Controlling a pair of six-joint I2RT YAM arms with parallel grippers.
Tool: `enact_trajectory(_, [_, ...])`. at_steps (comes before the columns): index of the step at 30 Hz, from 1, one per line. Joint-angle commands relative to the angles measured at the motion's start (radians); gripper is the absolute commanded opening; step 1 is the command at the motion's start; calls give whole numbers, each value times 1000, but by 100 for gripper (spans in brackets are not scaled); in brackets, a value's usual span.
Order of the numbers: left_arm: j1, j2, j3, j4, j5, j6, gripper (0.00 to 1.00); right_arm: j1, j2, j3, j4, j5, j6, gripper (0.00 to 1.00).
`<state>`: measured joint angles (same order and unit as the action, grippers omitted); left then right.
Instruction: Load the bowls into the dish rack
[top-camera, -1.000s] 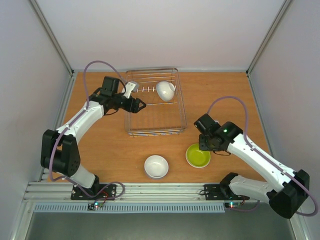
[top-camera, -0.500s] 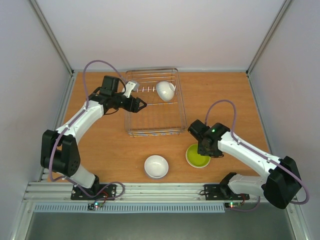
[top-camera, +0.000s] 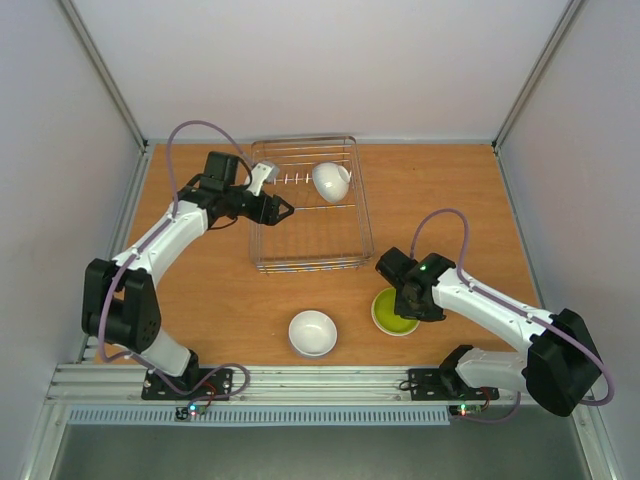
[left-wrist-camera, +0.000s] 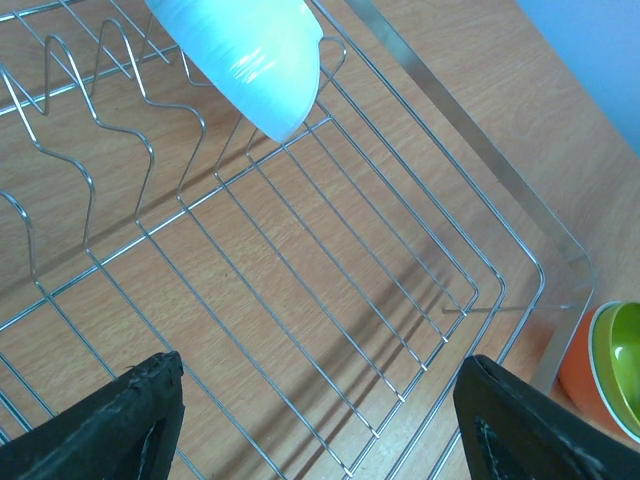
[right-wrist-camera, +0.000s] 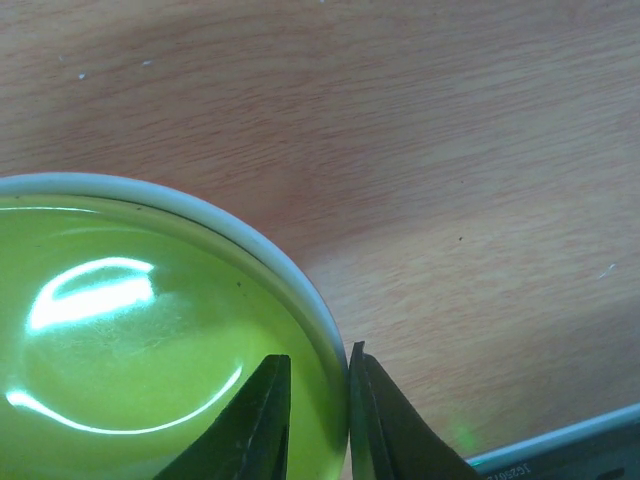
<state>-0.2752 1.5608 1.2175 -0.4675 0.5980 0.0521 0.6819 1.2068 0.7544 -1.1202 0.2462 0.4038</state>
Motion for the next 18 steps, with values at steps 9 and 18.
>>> enact_trajectory(9, [1, 31, 28, 15, 22, -12, 75, 17, -24, 27, -54, 31, 35, 7])
enact_trajectory(18, [2, 34, 27, 17, 25, -14, 75, 59, -59, 84, -135, 85, 65, 1])
